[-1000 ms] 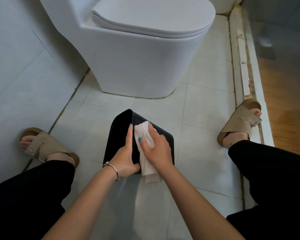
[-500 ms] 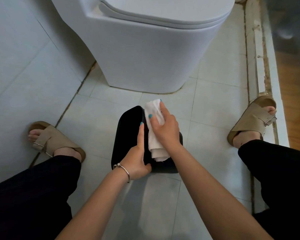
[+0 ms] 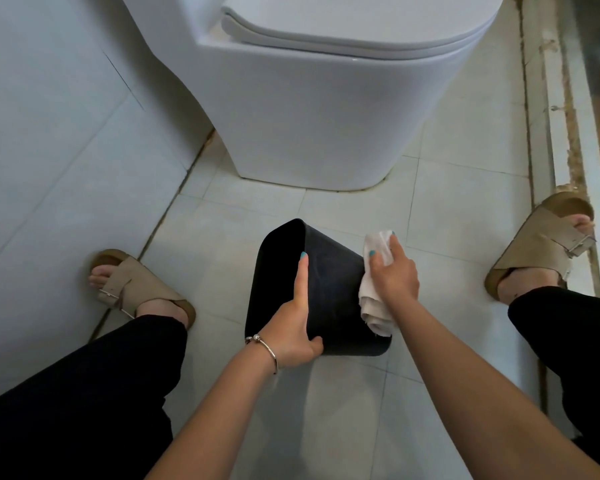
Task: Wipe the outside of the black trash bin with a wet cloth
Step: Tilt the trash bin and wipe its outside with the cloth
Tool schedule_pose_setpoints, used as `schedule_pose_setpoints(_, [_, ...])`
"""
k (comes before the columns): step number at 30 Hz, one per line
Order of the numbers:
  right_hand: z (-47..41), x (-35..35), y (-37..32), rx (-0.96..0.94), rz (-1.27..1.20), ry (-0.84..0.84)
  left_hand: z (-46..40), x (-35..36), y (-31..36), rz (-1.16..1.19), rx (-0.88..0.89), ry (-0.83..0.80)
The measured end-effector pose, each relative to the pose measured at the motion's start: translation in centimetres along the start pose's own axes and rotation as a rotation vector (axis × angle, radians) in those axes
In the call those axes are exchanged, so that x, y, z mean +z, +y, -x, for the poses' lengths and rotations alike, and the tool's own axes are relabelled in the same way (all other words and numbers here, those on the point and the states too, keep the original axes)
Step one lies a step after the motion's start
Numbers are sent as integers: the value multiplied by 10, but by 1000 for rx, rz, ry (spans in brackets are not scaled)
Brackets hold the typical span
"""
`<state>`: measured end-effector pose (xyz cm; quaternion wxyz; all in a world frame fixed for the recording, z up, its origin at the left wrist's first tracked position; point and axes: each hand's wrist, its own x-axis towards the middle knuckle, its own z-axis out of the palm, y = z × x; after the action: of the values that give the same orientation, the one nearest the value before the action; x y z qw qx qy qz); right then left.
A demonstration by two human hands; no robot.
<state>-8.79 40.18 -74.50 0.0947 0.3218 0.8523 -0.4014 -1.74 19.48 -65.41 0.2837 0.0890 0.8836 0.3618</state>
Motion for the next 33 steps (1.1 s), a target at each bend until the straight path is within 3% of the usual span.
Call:
schedule_pose_setpoints(13, [29,-10,32,23,-154,44,-6,-4,9,92,70,-95])
schedule_pose_setpoints(18, [42,-14,44,28,-212,64,-16,-1,25,251,44,-1])
schedule_pose_setpoints(23, [55,-10,49,25,-239,77,-36,-13,42,209,-47,155])
schedule_pose_setpoints(29, [74,-3,56,24,-279,91,-63,-15,57,135,-170,208])
schedule_pose_setpoints(33, [78,-2,59,47,-288,92,-71,-14,65,66,-162,207])
